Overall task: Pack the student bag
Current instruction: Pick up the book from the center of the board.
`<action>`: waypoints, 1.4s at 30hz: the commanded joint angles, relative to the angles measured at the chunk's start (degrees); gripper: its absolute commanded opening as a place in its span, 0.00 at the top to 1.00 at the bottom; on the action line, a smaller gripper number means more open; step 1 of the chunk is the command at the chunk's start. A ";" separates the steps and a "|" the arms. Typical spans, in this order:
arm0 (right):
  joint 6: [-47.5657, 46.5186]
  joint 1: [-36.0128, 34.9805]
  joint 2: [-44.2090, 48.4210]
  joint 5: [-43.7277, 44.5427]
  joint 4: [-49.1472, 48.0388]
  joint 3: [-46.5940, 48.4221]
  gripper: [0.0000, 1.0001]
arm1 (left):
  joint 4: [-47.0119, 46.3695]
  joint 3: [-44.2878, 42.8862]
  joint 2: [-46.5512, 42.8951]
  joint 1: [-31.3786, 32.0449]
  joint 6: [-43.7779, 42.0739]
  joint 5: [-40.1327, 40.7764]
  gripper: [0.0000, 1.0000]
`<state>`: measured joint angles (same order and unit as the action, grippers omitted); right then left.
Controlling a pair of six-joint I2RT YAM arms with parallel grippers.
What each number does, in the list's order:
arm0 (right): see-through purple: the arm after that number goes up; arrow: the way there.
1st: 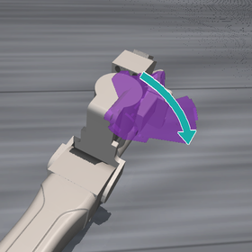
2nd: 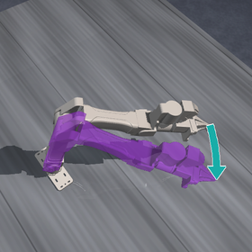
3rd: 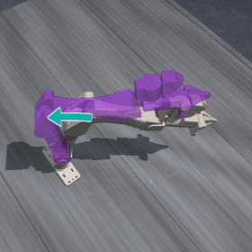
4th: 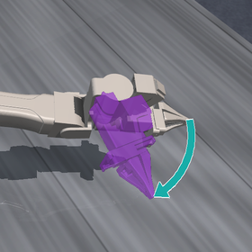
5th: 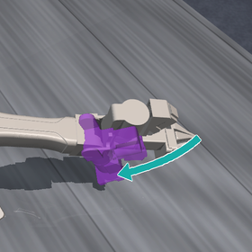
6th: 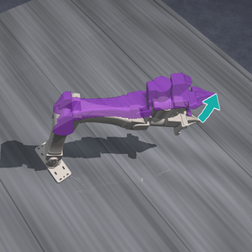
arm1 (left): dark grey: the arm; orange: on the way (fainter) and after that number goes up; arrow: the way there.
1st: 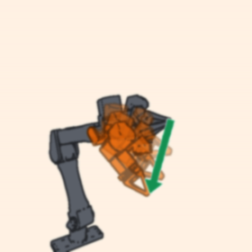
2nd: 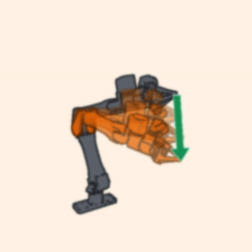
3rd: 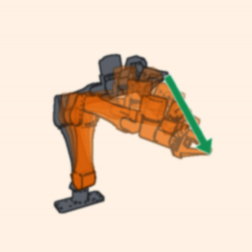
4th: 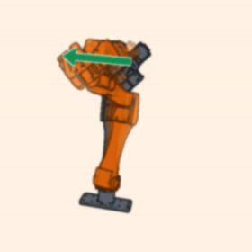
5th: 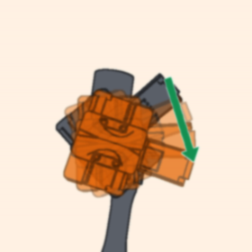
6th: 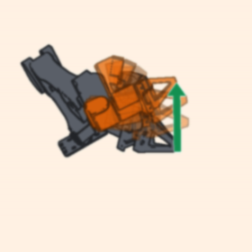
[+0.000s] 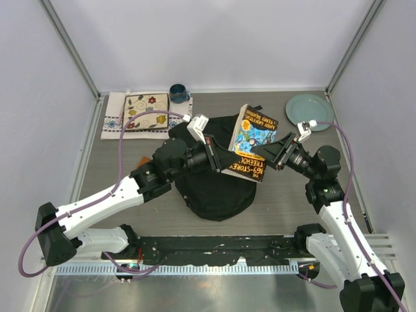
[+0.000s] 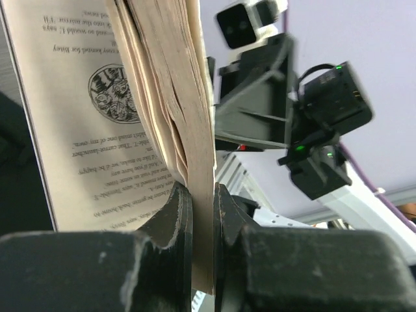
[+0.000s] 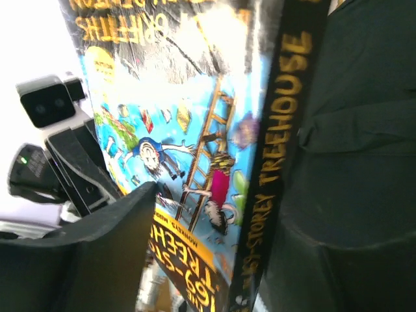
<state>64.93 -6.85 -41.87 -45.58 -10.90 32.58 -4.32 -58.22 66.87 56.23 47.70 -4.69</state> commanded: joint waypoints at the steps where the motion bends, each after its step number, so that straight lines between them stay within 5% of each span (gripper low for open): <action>1: 4.24 -3.60 -0.59 3.39 -10.46 -1.37 0.49 | -13.96 1.78 -0.69 0.02 3.97 -4.19 1.00; 2: 4.07 -3.69 -0.24 3.92 -10.55 -1.46 0.76 | -13.70 2.23 -0.86 0.02 4.06 -3.06 0.96; 3: 3.89 -3.69 0.20 4.53 -9.94 -1.64 0.84 | -12.74 2.84 -1.65 0.02 4.06 -1.83 0.86; 5: 0.84 -3.69 2.05 6.37 -5.14 -0.94 0.94 | -5.49 2.76 -2.79 0.02 1.89 3.85 0.44; 7: -1.81 -3.61 3.71 7.52 -0.99 0.72 0.98 | 7.39 1.18 -5.34 0.02 0.47 10.63 0.15; 10: -2.97 -3.69 4.07 6.48 0.53 1.17 1.00 | 16.51 0.64 -9.19 0.02 -1.91 21.80 0.00; 16: 4.24 -3.78 3.11 0.68 -9.84 -1.37 1.00 | 13.38 3.29 -13.00 -0.06 -4.10 24.12 0.00; 21: 3.72 -4.48 2.32 -3.37 -11.60 -1.90 1.00 | 10.48 -1.18 -6.42 -0.06 -6.57 20.34 0.00; 42: 12.15 -9.58 -1.64 -8.82 -30.06 -5.07 1.00 | -18.00 3.02 1.68 -9.91 2.92 -8.74 0.00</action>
<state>74.41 -15.90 -43.16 -53.54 -31.38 26.59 -14.00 -56.25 67.79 47.16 47.94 -5.72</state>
